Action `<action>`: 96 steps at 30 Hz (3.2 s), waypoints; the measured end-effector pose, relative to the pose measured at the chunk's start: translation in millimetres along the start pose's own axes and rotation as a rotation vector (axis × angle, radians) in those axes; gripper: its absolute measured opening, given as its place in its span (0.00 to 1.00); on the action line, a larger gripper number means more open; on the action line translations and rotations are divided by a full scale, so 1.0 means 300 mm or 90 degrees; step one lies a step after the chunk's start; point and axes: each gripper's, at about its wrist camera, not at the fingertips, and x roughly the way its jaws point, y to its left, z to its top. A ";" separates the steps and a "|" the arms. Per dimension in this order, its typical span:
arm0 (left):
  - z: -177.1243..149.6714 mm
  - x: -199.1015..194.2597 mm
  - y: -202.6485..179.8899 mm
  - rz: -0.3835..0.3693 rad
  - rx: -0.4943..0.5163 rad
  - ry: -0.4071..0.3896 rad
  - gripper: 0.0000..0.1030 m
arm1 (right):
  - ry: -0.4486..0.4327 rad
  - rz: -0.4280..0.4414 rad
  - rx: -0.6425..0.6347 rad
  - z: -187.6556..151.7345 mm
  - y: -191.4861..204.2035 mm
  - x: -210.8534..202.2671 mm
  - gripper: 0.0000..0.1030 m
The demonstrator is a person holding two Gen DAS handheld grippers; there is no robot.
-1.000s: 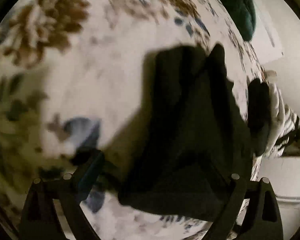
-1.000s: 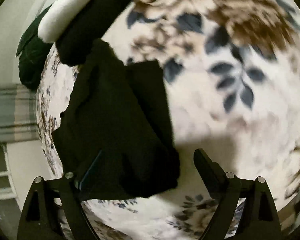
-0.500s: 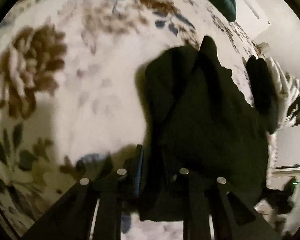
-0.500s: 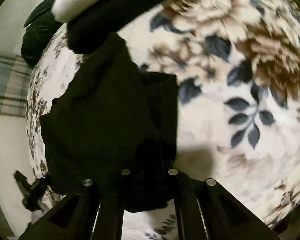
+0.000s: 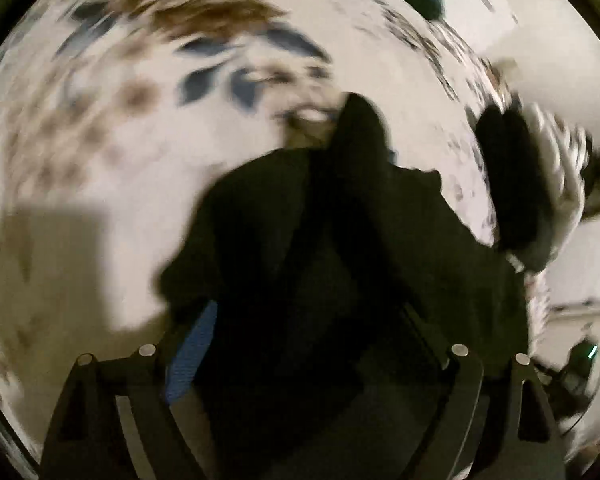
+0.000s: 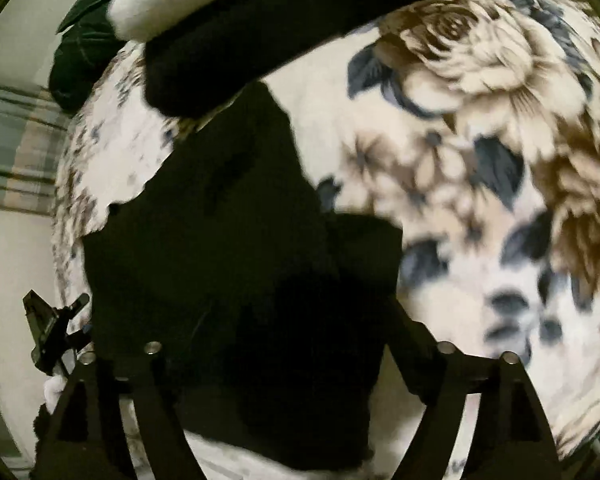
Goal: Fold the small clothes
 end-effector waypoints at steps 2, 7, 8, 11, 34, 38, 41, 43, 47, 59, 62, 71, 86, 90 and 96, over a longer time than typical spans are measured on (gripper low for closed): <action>-0.004 0.013 -0.067 -0.013 0.047 0.010 0.82 | 0.005 -0.021 -0.011 0.030 0.002 0.045 0.90; -0.026 0.016 -0.119 -0.106 0.039 0.025 0.41 | 0.046 -0.043 -0.002 0.073 -0.020 0.138 0.86; -0.021 0.010 -0.106 -0.130 0.017 0.026 0.35 | 0.040 -0.025 0.004 0.074 -0.020 0.134 0.57; 0.000 -0.018 -0.040 -0.250 -0.086 0.013 0.34 | 0.055 0.067 0.033 0.069 -0.008 0.114 0.22; 0.100 0.098 -0.057 -0.198 -0.031 0.058 0.71 | -0.024 0.114 0.082 0.254 -0.002 0.085 0.65; 0.085 0.103 -0.030 -0.356 -0.094 0.078 0.68 | 0.017 0.144 0.056 0.283 0.032 0.117 0.34; 0.052 0.160 0.137 -0.553 -0.291 0.078 0.68 | 0.021 0.129 0.049 0.277 0.038 0.120 0.34; 0.046 0.149 0.246 -0.516 -0.346 0.052 0.68 | 0.027 0.109 0.051 0.268 0.020 0.125 0.35; 0.084 0.024 0.227 -0.416 -0.270 0.033 0.71 | 0.034 0.079 0.046 0.259 -0.025 0.105 0.51; 0.235 0.057 -0.158 -0.027 0.121 -0.017 0.20 | -0.055 -0.010 -0.064 0.282 0.097 0.105 0.19; 0.246 0.047 -0.169 -0.002 0.137 -0.042 0.19 | -0.106 -0.028 -0.115 0.261 0.150 0.043 0.10; 0.290 0.089 -0.068 0.033 0.073 -0.049 0.20 | -0.169 -0.013 -0.047 0.277 0.091 -0.019 0.09; -0.095 -0.304 0.070 -0.100 -0.112 -0.081 0.91 | -0.086 0.090 0.137 -0.036 -0.131 -0.188 0.86; -0.310 -0.277 0.133 -0.114 -0.224 -0.059 0.91 | -0.024 0.146 0.234 -0.261 -0.192 -0.106 0.94; -0.442 -0.197 0.148 -0.124 -0.305 -0.123 0.91 | -0.006 0.253 0.310 -0.433 -0.192 0.123 0.94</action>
